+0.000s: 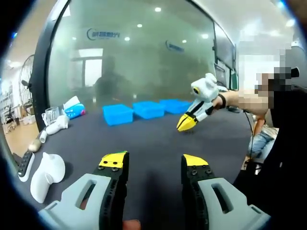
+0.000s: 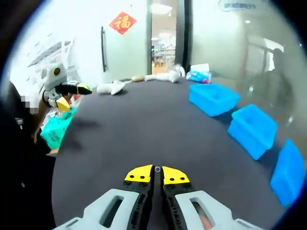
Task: Sort the screws, nuts, and washers into the corresponding bins
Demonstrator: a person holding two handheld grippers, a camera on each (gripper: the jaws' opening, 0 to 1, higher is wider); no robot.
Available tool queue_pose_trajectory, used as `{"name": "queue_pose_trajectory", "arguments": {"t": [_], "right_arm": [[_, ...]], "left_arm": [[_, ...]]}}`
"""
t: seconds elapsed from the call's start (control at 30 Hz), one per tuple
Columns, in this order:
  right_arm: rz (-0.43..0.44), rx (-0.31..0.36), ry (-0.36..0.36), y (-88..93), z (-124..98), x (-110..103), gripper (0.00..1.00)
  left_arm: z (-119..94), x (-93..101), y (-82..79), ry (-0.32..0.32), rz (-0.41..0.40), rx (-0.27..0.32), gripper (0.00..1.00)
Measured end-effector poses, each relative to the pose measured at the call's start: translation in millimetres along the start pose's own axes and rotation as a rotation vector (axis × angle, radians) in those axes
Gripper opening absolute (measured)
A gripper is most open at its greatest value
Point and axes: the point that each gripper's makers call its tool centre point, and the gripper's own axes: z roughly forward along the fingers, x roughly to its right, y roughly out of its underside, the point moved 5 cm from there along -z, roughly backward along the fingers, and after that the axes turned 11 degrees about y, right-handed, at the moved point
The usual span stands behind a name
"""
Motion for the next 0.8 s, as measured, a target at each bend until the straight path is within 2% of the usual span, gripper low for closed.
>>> {"name": "queue_pose_trajectory", "arguments": {"t": [0.37,0.53,0.8], "right_arm": [[0.114,0.215,0.164,6.5,-66.7,11.0,0.03],[0.117,0.265,0.245,18.0,-92.4,12.0,0.03],[0.162,0.346,0.326,29.2,-125.0,10.4,0.03]], "left_arm": [[3.3,-0.5,-7.4,-0.001,0.004,0.014,0.43],[6.0,2.3,-11.6,0.006,0.010,0.017,0.43],[8.5,5.8,-18.2,0.010,0.022,0.020,0.43]]}}
